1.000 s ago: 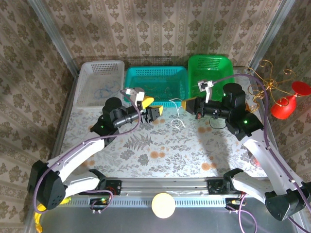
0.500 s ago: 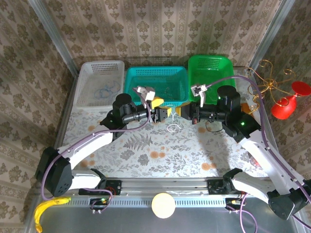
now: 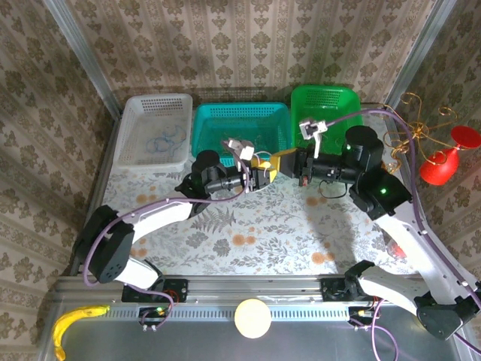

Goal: Untangle the cables

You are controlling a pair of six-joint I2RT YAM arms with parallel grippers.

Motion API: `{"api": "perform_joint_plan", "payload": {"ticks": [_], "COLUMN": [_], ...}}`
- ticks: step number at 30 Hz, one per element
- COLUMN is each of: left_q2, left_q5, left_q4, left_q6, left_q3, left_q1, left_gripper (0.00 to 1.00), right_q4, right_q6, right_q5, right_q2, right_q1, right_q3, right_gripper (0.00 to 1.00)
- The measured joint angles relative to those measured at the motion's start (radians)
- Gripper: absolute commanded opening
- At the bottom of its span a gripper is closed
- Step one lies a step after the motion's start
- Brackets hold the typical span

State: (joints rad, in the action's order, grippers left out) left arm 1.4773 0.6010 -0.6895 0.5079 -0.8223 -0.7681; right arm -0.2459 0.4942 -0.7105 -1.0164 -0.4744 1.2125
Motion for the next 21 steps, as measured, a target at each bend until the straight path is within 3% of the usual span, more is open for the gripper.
{"api": "perform_joint_plan", "payload": {"ticks": [2, 8, 12, 17, 21], "left_q2": [0.027, 0.091, 0.105, 0.114, 0.113], "left_q5": [0.002, 0.002, 0.001, -0.007, -0.023], "left_q4": [-0.048, -0.156, -0.216, -0.273, -0.291], "left_q6": [0.024, 0.071, 0.102, 0.122, 0.129], "left_q3": [0.022, 0.071, 0.098, 0.137, 0.159], "left_q1": [-0.005, -0.024, -0.03, -0.031, -0.031], "left_gripper": [0.38, 0.36, 0.24, 0.25, 0.35], "right_q4": [0.011, 0.026, 0.037, 0.045, 0.048], "right_q6": [0.003, 0.005, 0.005, 0.008, 0.011], "right_q5": [0.008, 0.049, 0.077, 0.113, 0.164], "right_q2": [0.0, -0.008, -0.025, -0.04, -0.057], "right_q1": [0.0, 0.004, 0.026, 0.071, 0.109], "right_q3": [0.031, 0.12, 0.167, 0.178, 0.171], "right_gripper": [0.0, 0.0, 0.0, 0.0, 0.0]}}
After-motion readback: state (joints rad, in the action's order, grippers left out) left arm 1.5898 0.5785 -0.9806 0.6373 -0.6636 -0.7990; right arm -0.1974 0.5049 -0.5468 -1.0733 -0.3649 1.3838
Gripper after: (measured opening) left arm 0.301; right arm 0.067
